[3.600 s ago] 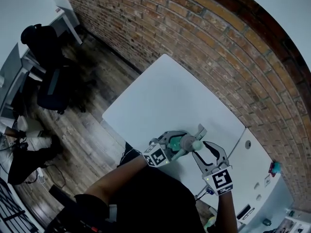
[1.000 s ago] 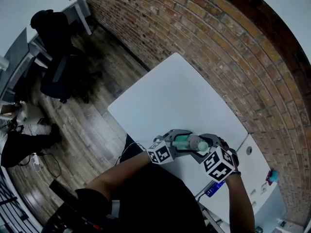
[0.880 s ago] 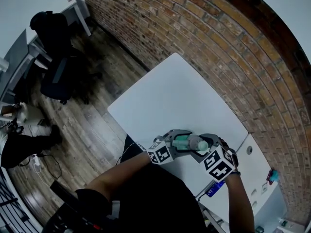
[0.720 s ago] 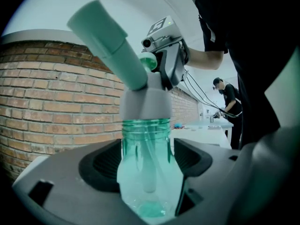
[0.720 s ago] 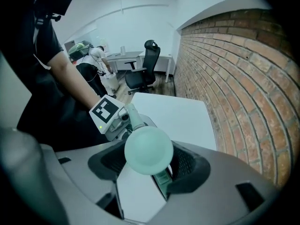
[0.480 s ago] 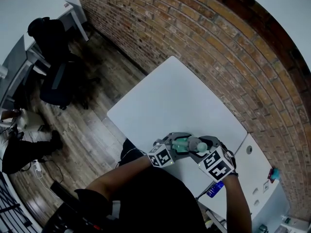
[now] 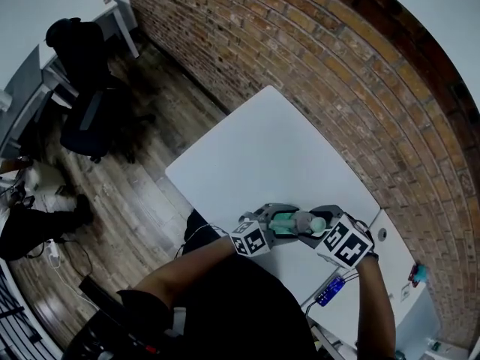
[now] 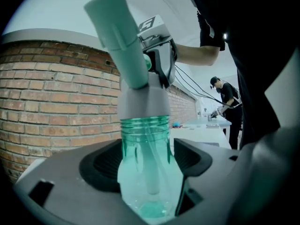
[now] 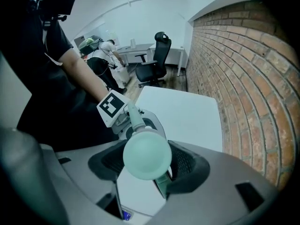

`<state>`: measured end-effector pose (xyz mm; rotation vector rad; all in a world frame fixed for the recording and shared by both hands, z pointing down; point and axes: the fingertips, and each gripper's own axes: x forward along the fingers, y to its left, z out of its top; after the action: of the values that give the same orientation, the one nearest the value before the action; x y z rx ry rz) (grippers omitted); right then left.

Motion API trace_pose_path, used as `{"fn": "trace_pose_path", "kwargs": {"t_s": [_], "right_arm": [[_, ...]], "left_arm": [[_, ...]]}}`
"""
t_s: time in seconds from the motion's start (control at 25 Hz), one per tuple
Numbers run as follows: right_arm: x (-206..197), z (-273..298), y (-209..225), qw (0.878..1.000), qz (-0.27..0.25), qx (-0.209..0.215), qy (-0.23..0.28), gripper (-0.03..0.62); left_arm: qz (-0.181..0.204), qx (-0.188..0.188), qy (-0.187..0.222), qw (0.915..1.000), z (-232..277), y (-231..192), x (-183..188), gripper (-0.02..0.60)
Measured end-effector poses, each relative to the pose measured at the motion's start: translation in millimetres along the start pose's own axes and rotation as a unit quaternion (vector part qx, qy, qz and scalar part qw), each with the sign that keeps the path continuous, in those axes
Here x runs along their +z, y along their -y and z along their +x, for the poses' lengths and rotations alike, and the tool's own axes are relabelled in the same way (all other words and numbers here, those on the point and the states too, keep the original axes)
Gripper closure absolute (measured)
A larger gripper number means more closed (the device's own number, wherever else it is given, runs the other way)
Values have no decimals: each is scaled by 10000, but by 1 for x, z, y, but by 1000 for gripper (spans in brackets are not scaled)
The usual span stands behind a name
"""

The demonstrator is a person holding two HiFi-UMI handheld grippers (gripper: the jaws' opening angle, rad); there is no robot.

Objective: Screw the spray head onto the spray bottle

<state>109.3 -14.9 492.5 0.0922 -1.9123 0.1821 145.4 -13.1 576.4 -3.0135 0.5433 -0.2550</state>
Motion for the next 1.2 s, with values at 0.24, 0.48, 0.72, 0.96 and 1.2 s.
{"fn": "trace_pose_path", "kwargs": {"t_s": [0.24, 0.48, 0.72, 0.96, 1.2], "right_arm": [[1, -2, 5, 9995, 30, 307, -62, 333], [6, -1, 1, 9997, -64, 242, -84, 335], [8, 0, -2, 9997, -230, 52, -39, 334], [2, 0, -4, 9990, -437, -99, -95, 333], [16, -19, -6, 9957, -904, -195, 16, 333]], "left_arm": [[-8, -37, 13, 10000, 0, 1, 0, 244], [0, -21, 18, 10000, -1, 1, 0, 244], [-37, -13, 11, 10000, -2, 1, 0, 244], [-52, -22, 17, 10000, -1, 1, 0, 244], [-68, -39, 18, 10000, -1, 0, 0, 244]]}}
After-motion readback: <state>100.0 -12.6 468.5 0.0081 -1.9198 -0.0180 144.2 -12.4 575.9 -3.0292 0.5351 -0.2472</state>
